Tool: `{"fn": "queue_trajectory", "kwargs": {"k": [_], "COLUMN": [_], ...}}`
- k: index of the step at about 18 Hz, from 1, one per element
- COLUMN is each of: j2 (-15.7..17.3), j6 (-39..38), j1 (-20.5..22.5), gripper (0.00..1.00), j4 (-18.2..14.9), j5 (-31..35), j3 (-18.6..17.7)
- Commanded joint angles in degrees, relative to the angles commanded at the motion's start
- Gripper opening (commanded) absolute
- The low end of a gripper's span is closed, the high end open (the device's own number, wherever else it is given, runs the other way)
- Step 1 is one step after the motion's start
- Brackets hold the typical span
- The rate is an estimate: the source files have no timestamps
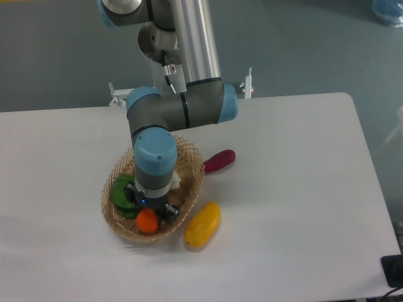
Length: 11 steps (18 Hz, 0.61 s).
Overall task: Pick up the orange from the basket
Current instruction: 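Close the gripper around the orange inside the basket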
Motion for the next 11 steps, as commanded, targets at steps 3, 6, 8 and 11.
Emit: {"fn": "queue_trajectory", "kwargs": {"k": [3, 6, 8, 11], "j2": [0.7, 3.3, 5.0, 6.0], "j6": [0.4, 1.7, 3.0, 4.3], "j1": [0.1, 0.5, 1.7, 3.0], "gripper": [0.47, 0.47, 0.47, 0.47], "j4": [-0.1, -1.0, -1.3, -1.8], "j5": [-0.1, 0.0, -0.1, 0.4], "j3": [0.3, 1.1, 1.6, 4.2]}}
